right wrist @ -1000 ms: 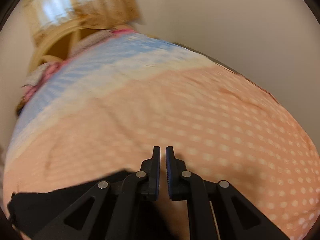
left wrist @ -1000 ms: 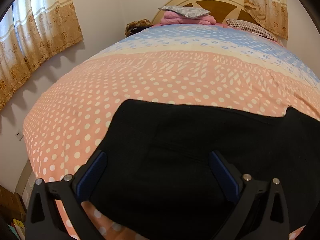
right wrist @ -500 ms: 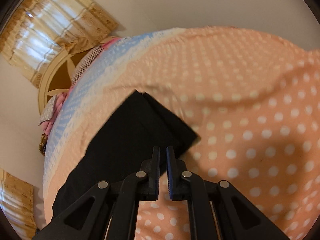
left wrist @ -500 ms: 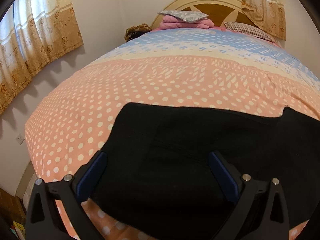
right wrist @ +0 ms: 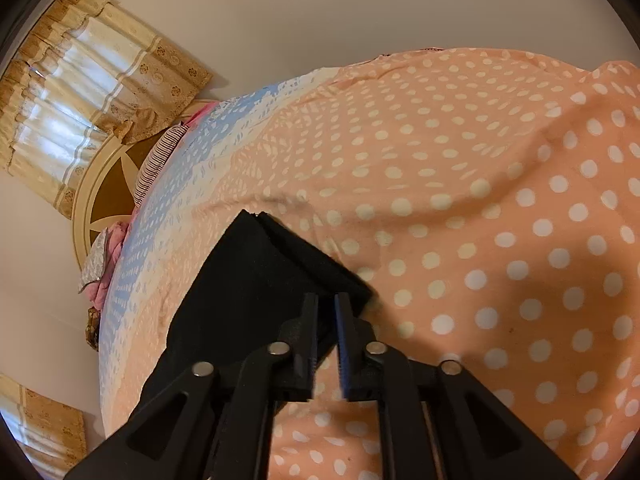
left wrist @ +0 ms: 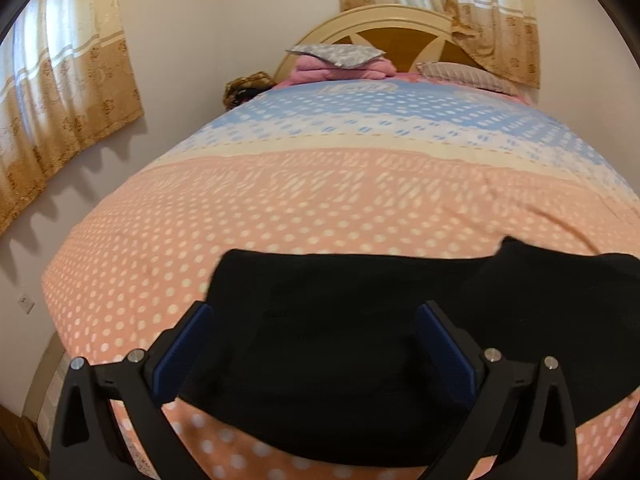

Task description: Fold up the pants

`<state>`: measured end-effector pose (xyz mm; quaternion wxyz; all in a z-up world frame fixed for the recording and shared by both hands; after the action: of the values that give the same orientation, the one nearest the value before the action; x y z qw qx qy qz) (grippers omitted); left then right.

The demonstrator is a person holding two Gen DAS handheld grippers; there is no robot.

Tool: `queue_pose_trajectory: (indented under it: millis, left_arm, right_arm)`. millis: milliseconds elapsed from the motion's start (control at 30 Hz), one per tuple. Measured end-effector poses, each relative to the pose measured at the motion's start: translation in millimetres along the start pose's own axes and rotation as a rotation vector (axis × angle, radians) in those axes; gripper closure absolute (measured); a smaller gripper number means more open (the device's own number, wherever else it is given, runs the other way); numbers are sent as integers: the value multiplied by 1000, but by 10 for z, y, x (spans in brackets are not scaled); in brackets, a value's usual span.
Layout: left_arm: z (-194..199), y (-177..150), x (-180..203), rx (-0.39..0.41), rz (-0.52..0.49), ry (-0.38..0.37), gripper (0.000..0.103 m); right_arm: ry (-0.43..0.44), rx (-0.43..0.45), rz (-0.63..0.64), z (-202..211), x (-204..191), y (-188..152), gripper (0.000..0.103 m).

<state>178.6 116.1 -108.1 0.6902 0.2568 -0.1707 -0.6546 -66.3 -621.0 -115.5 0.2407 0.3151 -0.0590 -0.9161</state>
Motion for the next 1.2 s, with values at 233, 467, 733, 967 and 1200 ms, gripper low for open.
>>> queue_pose_trajectory:
  millis: [233,467,733,967,1200]
  left_arm:
    - [-59,-82,133,-32,-38,7,0]
    - [-56,-114,48,-43,12,-10,0]
    - [-86,-157,67,-58,10,-11,0]
    - [-45,-148,119,-52,-4,-28,0]
    - [50,-111,207,-24,-42,-32,0]
  right_arm:
    - [-2,29,28,-2,-66,12,42]
    - [2,72,70,71,-214,54,42]
    - [-27,17,122,-161,-223,2,85]
    - [-54,31,186,-147,-327,-63,97]
    - [-172,53,219,-8,-247,18,98]
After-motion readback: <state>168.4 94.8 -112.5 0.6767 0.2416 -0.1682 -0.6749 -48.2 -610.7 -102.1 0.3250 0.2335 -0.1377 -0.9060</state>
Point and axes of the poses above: each gripper's, at about its wrist camera, not at the fingertips, and z roughly against the way its jaws point, x to its right, y to its top, the point moved 9 cm from there along -z, roughly the way its jaws point, and after that the axes turned 13 degrees about -x, right-handed, at the moved point
